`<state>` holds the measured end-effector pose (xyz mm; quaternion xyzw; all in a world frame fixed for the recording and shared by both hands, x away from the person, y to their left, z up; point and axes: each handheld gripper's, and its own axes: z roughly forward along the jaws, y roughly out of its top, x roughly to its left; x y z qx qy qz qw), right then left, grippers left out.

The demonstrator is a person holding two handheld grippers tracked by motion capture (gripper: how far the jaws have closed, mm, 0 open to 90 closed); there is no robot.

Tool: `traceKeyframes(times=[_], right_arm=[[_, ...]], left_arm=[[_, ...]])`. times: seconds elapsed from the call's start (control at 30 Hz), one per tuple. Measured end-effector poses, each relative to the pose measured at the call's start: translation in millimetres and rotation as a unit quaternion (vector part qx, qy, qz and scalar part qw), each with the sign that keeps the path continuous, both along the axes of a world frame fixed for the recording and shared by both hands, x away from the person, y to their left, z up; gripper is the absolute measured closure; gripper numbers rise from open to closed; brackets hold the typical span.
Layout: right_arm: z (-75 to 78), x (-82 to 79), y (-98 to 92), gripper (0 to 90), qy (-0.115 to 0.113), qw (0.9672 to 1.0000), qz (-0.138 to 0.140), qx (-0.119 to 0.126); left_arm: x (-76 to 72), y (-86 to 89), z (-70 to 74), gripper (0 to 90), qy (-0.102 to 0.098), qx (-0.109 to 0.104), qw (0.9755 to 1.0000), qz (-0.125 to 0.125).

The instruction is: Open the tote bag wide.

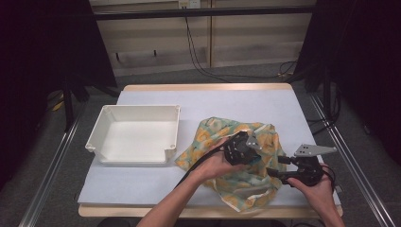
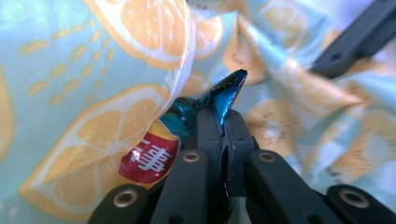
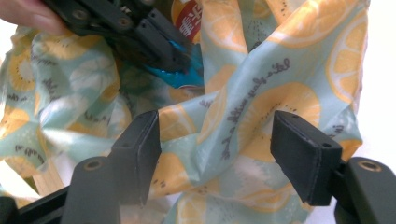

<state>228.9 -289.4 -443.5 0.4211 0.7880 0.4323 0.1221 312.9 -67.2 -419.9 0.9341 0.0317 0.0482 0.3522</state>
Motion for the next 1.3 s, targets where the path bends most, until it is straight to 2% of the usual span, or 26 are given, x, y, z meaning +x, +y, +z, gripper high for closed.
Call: traceKeyframes(times=[0.1, 0.13, 0.17, 0.3, 0.33, 0.43, 0.47, 0.5, 0.53, 0.63, 0.7, 0.73, 0.77, 0.83, 0.9, 0.93, 1.0, 1.03, 1.07, 1.13, 1.17, 1.3], right_arm=[[3.5, 2.1, 0.1, 31.8, -0.006, 1.0000, 0.001, 0.003], [5.8, 3.3, 0.3, 31.1, -0.008, 1.0000, -0.001, 0.006], [5.8, 3.3, 0.3, 31.1, -0.008, 1.0000, -0.001, 0.006], [9.6, 8.1, 1.7, 33.6, -0.013, 0.9999, 0.001, 0.007], [11.8, 11.4, 3.8, 42.4, -0.012, 0.9999, 0.009, 0.007], [12.7, 15.8, 3.9, 47.5, -0.007, 0.9998, 0.015, 0.012], [12.8, 17.3, 3.5, 54.7, -0.004, 0.9997, 0.016, 0.016], [12.8, 18.2, 2.9, 56.9, -0.003, 0.9996, 0.021, 0.019], [12.7, 20.1, 2.8, 66.7, 0.004, 0.9991, 0.033, 0.028], [13.3, 20.8, 3.7, 71.3, 0.000, 0.9994, 0.028, 0.021], [13.8, 21.9, 3.1, 76.1, 0.000, 0.9991, 0.028, 0.031], [15.2, 23.9, 3.6, 81.7, 0.000, 0.9991, 0.031, 0.030], [15.2, 23.9, 3.6, 81.7, 0.000, 0.9991, 0.031, 0.030], [16.9, 29.0, 3.8, 87.4, -0.002, 0.9992, 0.027, 0.030], [17.1, 31.6, 2.9, 88.1, -0.003, 0.9992, 0.023, 0.033], [16.9, 37.3, 0.4, 88.6, -0.002, 0.9992, 0.019, 0.036], [16.7, 39.5, -0.6, 88.7, 0.000, 0.9991, 0.018, 0.038], [16.3, 42.5, -1.5, 88.9, 0.003, 0.9991, 0.016, 0.040], [14.7, 48.4, -3.1, 89.1, 0.005, 0.9991, 0.010, 0.040], [13.4, 51.9, -4.0, 89.1, 0.008, 0.9992, 0.009, 0.039], [11.9, 54.5, -4.6, 89.3, 0.008, 0.9992, 0.003, 0.039], [3.5, 64.9, -9.6, 89.5, 0.021, 0.9989, -0.011, 0.041]], left_arm=[[-0.8, 8.0, 9.2, 87.8, 0.016, -0.025, 0.9995, -0.005], [-3.3, 12.8, 15.3, 87.8, 0.021, -0.041, 0.9989, -0.011], [-3.3, 12.8, 15.3, 87.8, 0.021, -0.041, 0.9989, -0.011], [-7.4, 20.5, 25.3, 87.8, 0.040, -0.074, 0.9963, -0.021], [-8.7, 21.6, 27.1, 87.8, 0.038, -0.076, 0.9962, -0.022], [-13.1, 26.3, 30.7, 87.8, 0.039, -0.086, 0.9952, -0.022], [-13.3, 28.3, 31.5, 87.8, 0.039, -0.087, 0.9950, -0.027], [-14.8, 31.6, 32.3, 87.8, 0.035, -0.092, 0.9948, -0.025], [-15.9, 36.4, 33.7, 87.8, 0.040, -0.098, 0.9941, -0.024], [-18.2, 41.3, 34.8, 87.8, 0.042, -0.103, 0.9935, -0.026], [-18.9, 43.8, 34.8, 87.8, 0.048, -0.105, 0.9928, -0.033], [-18.9, 44.5, 35.3, 87.9, 0.046, -0.104, 0.9929, -0.037], [-19.5, 45.2, 35.8, 87.9, 0.047, -0.103, 0.9928, -0.037], [-23.2, 49.0, 39.5, 87.8, 0.051, -0.119, 0.9906, -0.046], [-24.4, 50.2, 40.5, 87.8, 0.051, -0.122, 0.9900, -0.049], [-27.1, 52.2, 41.8, 87.9, 0.054, -0.135, 0.9882, -0.048], [-28.8, 54.7, 44.0, 87.9, 0.057, -0.143, 0.9866, -0.054], [-30.3, 56.1, 44.9, 87.9, 0.061, -0.154, 0.9849, -0.052], [-31.8, 59.5, 48.1, 87.9, 0.067, -0.165, 0.9821, -0.062], [-33.0, 61.2, 50.0, 87.9, 0.066, -0.171, 0.9811, -0.063], [-34.5, 62.5, 51.6, 88.0, 0.074, -0.178, 0.9791, -0.066], [-41.2, 68.4, 59.4, 88.1, 0.074, -0.194, 0.9746, -0.084]])
